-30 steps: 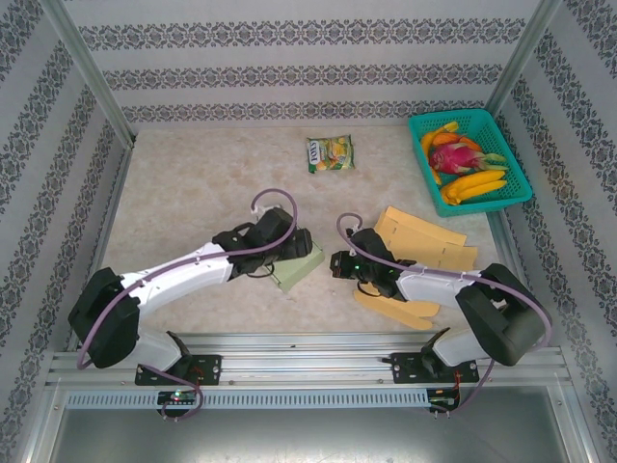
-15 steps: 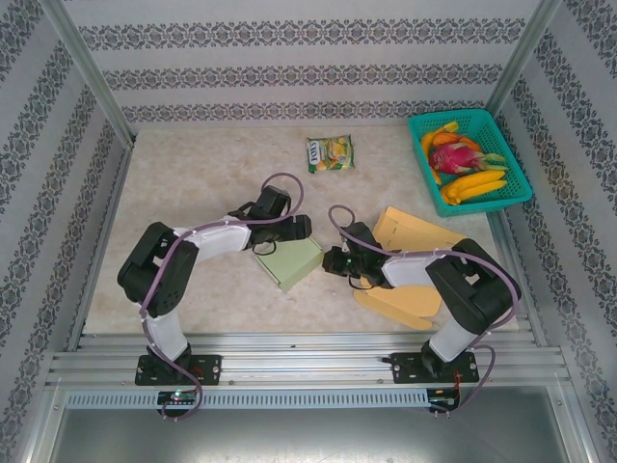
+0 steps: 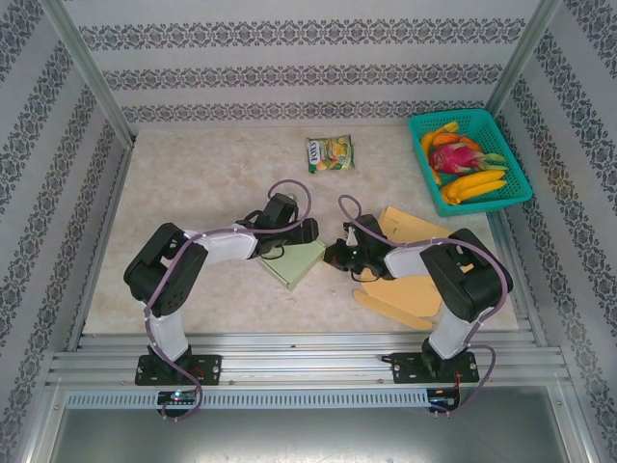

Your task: Fold the paper box

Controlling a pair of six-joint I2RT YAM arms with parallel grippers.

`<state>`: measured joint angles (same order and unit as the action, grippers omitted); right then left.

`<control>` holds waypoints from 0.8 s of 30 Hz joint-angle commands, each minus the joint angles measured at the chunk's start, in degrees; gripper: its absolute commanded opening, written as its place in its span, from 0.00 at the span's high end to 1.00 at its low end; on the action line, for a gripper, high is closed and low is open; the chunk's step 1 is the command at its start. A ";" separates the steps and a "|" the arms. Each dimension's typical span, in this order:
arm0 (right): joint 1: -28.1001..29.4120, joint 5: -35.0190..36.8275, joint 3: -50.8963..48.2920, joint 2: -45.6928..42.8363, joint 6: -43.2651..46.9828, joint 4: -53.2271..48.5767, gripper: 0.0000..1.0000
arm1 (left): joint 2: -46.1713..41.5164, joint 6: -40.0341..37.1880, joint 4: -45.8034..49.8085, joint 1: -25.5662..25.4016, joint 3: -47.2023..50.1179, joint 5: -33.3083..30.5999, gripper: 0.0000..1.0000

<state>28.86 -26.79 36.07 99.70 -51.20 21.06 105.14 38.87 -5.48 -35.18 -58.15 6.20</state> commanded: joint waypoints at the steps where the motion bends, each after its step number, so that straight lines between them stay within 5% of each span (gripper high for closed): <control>1: 1.24 3.32 3.80 6.04 0.65 7.97 1.00 | 0.11 7.85 -6.19 -8.00 1.09 13.12 0.18; 8: 0.23 4.14 4.40 0.47 2.18 3.48 1.00 | -7.76 9.35 8.23 -5.80 1.96 -5.51 0.15; 16: 0.36 6.34 -0.30 -8.77 4.17 -2.95 1.00 | -13.96 11.74 11.67 0.13 6.73 -6.35 0.06; 24: 4.31 10.57 -5.75 -20.93 7.79 -14.62 1.00 | -20.20 12.59 9.27 0.34 15.13 -3.24 0.05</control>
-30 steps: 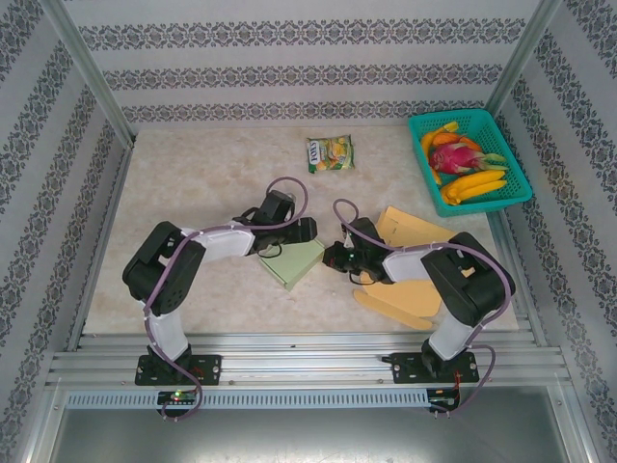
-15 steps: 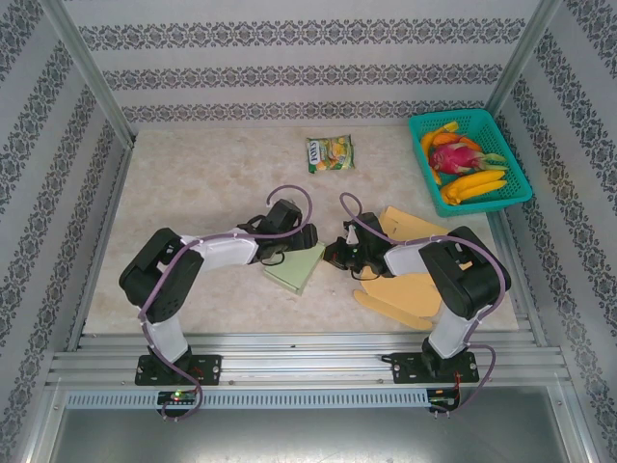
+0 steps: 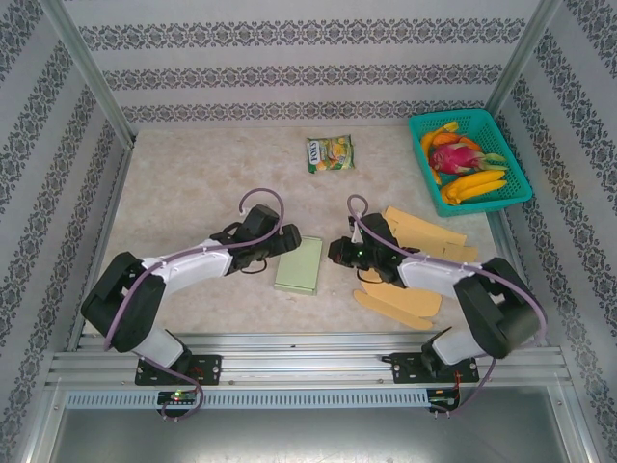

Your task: Fold the paper box

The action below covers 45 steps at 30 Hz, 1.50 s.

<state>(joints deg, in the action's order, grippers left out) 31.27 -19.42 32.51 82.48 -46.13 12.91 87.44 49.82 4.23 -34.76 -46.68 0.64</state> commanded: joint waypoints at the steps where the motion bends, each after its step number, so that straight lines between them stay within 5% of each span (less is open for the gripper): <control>1: 2.92 4.12 -2.78 -5.15 2.94 -7.74 1.00 | -3.47 2.02 -1.43 -0.36 5.23 2.87 0.06; 11: 13.97 8.67 -7.96 -7.66 -0.59 -7.17 1.00 | -10.79 4.44 -2.30 -5.94 12.18 0.44 0.06; 28: 17.22 6.50 -5.87 4.41 -3.39 3.52 1.00 | -7.35 8.98 -3.75 -12.83 11.51 -3.10 0.07; 39: 22.97 8.14 -5.44 9.87 -10.01 24.01 1.00 | 1.80 11.64 -8.39 -16.40 4.94 1.03 0.07; 45: 27.41 15.58 -6.90 8.83 -11.11 29.34 1.00 | 1.07 9.61 -3.04 -13.34 2.53 -3.08 0.07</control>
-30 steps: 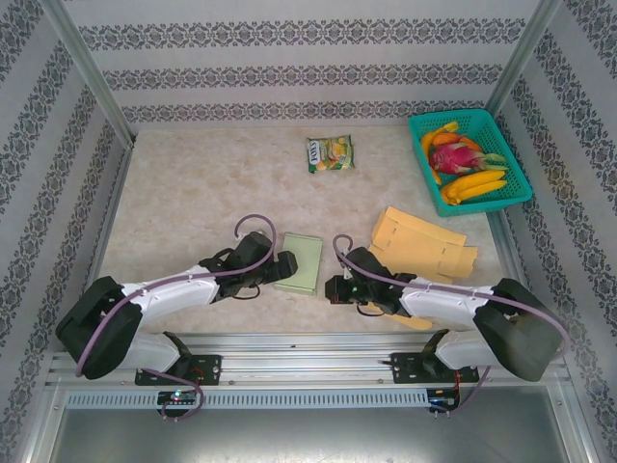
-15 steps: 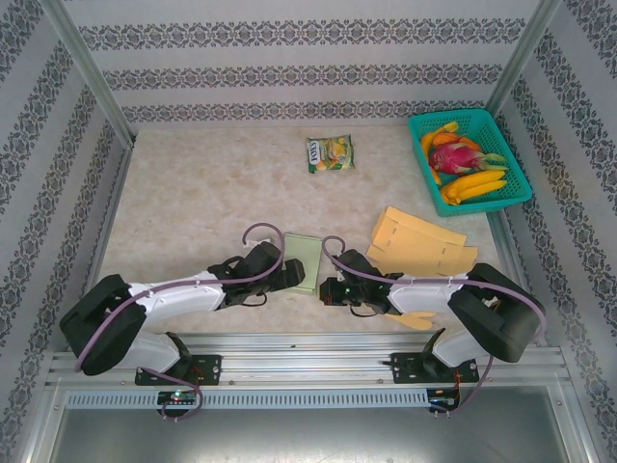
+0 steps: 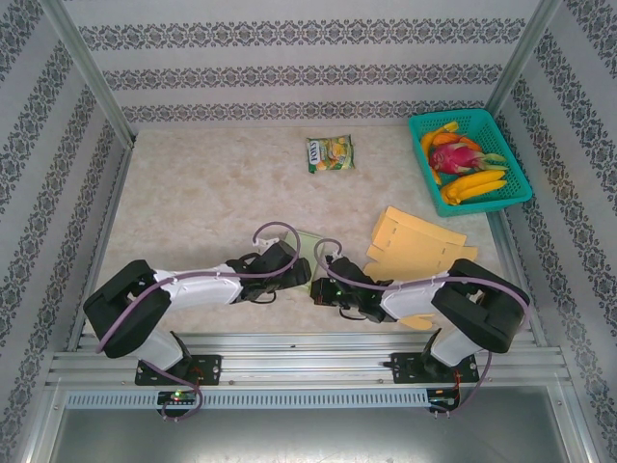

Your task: Fold the paper box

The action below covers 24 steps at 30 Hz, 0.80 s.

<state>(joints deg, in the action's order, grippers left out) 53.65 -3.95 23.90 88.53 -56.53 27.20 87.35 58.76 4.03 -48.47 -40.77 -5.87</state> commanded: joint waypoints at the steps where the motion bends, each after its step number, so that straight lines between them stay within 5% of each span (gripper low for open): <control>1: 6.13 2.06 1.55 2.22 -0.35 14.46 1.00 | 1.03 0.20 -1.77 2.00 -3.85 3.34 0.06; 7: 8.05 11.01 -1.65 -3.22 1.01 7.85 0.99 | -2.87 -1.84 4.49 9.95 -4.18 -2.15 0.06; 14: 4.79 14.61 -1.75 -15.92 7.84 -10.97 0.82 | -12.41 -0.89 10.68 11.21 0.04 -7.60 0.05; 19: -1.52 17.10 2.12 -24.89 17.33 -25.74 0.53 | -18.87 2.87 8.38 7.69 6.33 -5.93 0.06; 24: -10.92 10.68 3.38 -25.54 21.99 -26.10 0.33 | -19.59 7.84 3.57 1.92 9.94 -5.91 0.07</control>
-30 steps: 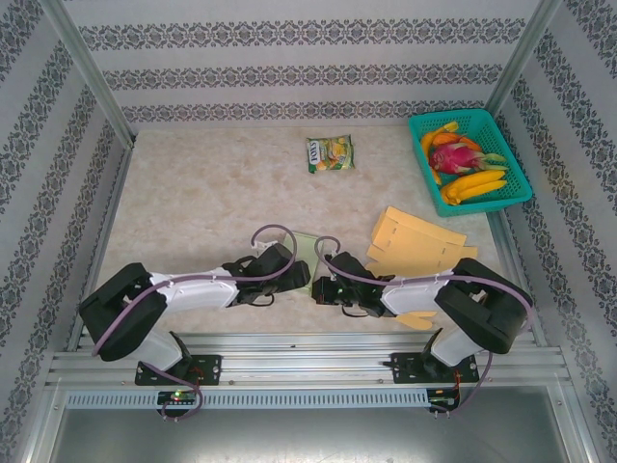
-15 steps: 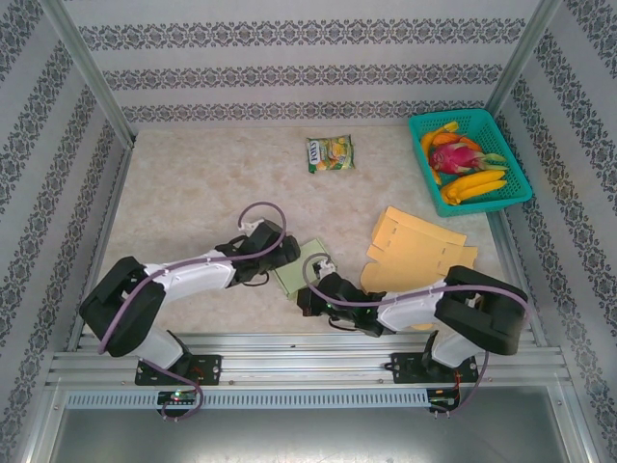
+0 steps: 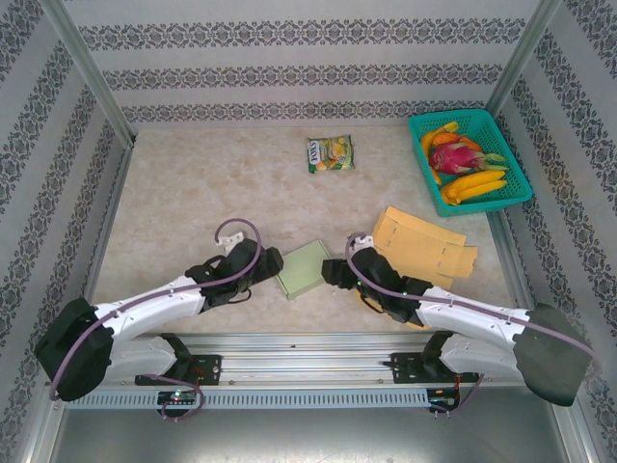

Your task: Fold the paper box

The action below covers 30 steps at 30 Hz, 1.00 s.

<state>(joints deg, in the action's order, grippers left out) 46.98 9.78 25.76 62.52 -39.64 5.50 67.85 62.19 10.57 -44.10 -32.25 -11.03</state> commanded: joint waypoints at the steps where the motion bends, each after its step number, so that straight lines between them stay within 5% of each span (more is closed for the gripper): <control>1: -5.69 -5.33 1.65 1.54 5.21 -3.46 0.33 | 0.51 5.16 -3.92 -3.20 1.58 -0.75 0.07; 15: -8.65 -16.80 9.17 23.29 6.79 6.61 0.39 | 13.10 6.23 -11.83 -6.62 -2.29 -1.32 0.16; 20: -8.24 -18.30 9.05 24.65 5.05 9.75 0.43 | 14.92 2.87 -11.39 -5.73 -6.13 -3.92 0.22; 30: -7.84 -20.93 9.36 25.15 0.27 18.84 0.53 | 20.85 -2.00 -16.01 0.57 -12.89 4.24 0.30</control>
<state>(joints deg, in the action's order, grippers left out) 38.35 -6.90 34.00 86.80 -37.36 17.56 86.98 62.94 -0.43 -44.23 -41.34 -11.77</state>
